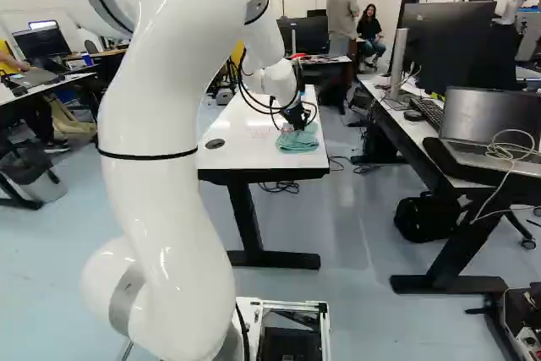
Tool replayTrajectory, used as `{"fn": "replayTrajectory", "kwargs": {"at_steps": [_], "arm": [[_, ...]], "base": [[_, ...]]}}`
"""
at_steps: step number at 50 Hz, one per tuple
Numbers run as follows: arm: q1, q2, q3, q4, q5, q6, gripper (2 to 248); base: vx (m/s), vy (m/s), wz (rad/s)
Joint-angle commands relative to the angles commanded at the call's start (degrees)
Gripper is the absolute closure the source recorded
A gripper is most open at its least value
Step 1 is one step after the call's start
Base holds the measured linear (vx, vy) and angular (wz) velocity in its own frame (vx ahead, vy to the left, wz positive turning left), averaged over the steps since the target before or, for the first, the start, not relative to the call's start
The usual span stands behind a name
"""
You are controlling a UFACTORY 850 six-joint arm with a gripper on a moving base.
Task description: Clean the table with the green towel
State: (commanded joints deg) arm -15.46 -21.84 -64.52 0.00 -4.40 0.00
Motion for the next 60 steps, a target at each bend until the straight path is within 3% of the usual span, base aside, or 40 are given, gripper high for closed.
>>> {"fn": "replayTrajectory", "kwargs": {"at_steps": [40, 60], "arm": [[5.9, 7.2, 2.8, 0.0, 0.0, 0.0, 228], [9.3, 8.0, 3.7, 0.0, 0.0, 0.0, 228]], "base": [[0.0, 0.0, 0.0], [0.0, 0.0, 0.0]]}}
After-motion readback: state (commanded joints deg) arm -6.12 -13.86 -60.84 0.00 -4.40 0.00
